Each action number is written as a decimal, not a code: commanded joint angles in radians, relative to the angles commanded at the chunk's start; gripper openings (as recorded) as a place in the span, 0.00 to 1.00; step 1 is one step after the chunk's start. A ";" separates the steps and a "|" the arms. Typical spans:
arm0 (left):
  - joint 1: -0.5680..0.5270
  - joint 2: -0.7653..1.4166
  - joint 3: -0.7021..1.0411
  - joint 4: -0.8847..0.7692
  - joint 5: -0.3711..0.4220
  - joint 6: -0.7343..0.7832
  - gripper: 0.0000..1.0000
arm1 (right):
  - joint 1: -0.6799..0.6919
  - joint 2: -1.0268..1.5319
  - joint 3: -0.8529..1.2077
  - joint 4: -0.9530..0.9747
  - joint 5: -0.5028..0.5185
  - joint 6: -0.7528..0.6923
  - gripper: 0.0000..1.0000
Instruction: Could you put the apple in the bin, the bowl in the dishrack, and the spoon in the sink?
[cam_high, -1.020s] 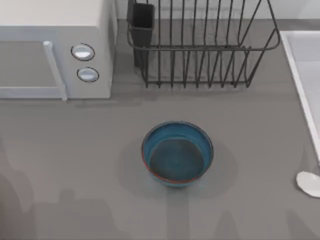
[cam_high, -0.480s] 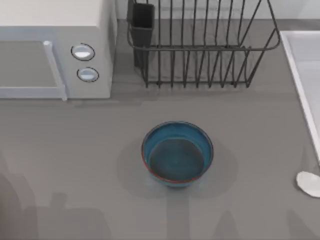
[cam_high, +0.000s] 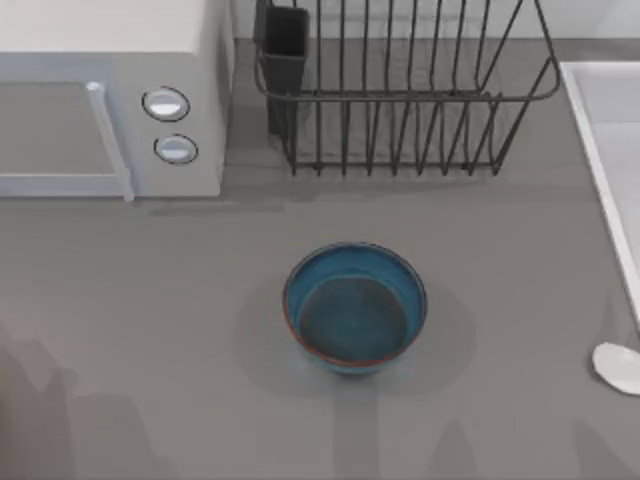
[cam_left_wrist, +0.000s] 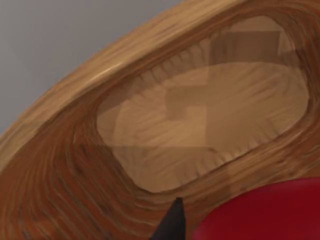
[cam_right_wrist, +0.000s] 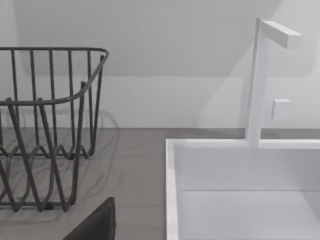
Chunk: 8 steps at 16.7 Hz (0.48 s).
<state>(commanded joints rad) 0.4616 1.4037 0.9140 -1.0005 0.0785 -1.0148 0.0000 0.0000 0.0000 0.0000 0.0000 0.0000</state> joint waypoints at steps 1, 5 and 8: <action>0.001 0.003 -0.005 0.006 -0.001 -0.003 0.00 | 0.000 0.000 0.000 0.000 0.000 0.000 1.00; 0.001 0.003 -0.005 0.006 -0.001 -0.003 0.08 | 0.000 0.000 0.000 0.000 0.000 0.000 1.00; 0.001 0.003 -0.005 0.006 -0.001 -0.003 0.30 | 0.000 0.000 0.000 0.000 0.000 0.000 1.00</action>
<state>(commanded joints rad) 0.4623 1.4065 0.9093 -0.9950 0.0777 -1.0175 0.0000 0.0000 0.0000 0.0000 0.0000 0.0000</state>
